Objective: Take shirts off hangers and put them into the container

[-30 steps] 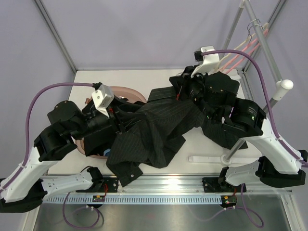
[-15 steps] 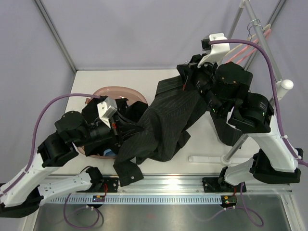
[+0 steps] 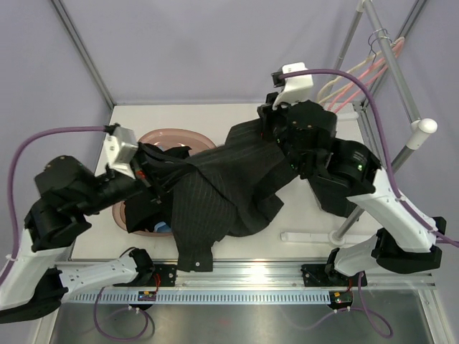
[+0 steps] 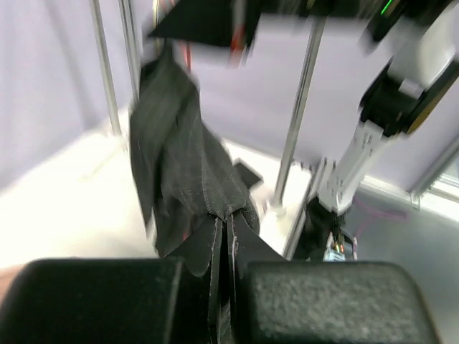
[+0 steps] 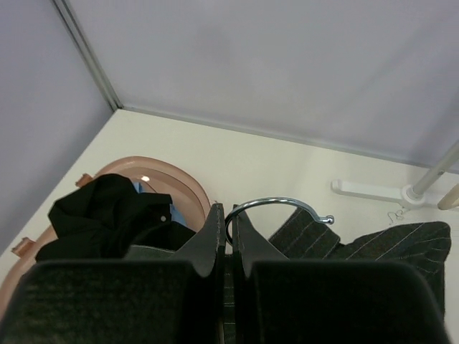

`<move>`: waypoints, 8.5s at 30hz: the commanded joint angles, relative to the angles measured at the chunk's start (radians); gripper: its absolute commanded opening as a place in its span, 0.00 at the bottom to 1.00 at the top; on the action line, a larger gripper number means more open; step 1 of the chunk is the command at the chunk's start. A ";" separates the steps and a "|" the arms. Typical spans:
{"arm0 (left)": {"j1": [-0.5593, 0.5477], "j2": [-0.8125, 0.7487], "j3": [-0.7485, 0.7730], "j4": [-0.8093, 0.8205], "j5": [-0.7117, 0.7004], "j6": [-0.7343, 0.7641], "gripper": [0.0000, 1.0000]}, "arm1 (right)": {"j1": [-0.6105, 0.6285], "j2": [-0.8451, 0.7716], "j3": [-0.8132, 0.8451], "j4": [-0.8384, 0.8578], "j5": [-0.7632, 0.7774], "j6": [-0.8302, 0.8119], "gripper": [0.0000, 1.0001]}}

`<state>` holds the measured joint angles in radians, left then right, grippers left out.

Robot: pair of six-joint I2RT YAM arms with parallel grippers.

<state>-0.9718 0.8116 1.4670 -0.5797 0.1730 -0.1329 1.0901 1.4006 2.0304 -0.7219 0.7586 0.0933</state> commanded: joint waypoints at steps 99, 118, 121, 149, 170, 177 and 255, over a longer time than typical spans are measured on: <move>-0.054 0.124 0.332 -0.152 -0.190 0.015 0.00 | -0.262 -0.292 -0.268 -0.109 -0.395 0.053 0.79; -0.054 0.067 0.312 -0.166 -0.153 0.004 0.00 | -0.260 -0.252 -0.271 -0.060 -0.355 0.052 0.00; -0.054 0.058 0.297 -0.166 -0.159 0.004 0.00 | -0.262 -0.255 -0.271 -0.060 -0.317 0.049 0.00; -0.053 0.045 0.458 -0.304 -0.299 0.116 0.00 | -0.197 -0.400 -0.547 -0.159 -0.165 0.105 0.00; -0.061 0.731 0.711 0.066 0.201 0.003 0.00 | 0.122 -0.413 -1.099 0.065 -0.259 0.464 0.00; -0.085 0.856 0.717 0.280 0.206 -0.056 0.00 | 0.162 -0.426 -1.133 0.062 -0.231 0.513 0.00; -0.099 -0.240 -1.010 1.069 0.008 -0.105 0.26 | -0.200 0.558 0.769 0.664 -1.090 -0.337 0.00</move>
<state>-1.0687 0.4580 0.3923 0.1638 0.1181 -0.3107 0.9031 2.0525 2.7747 -0.0994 -0.2760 -0.3080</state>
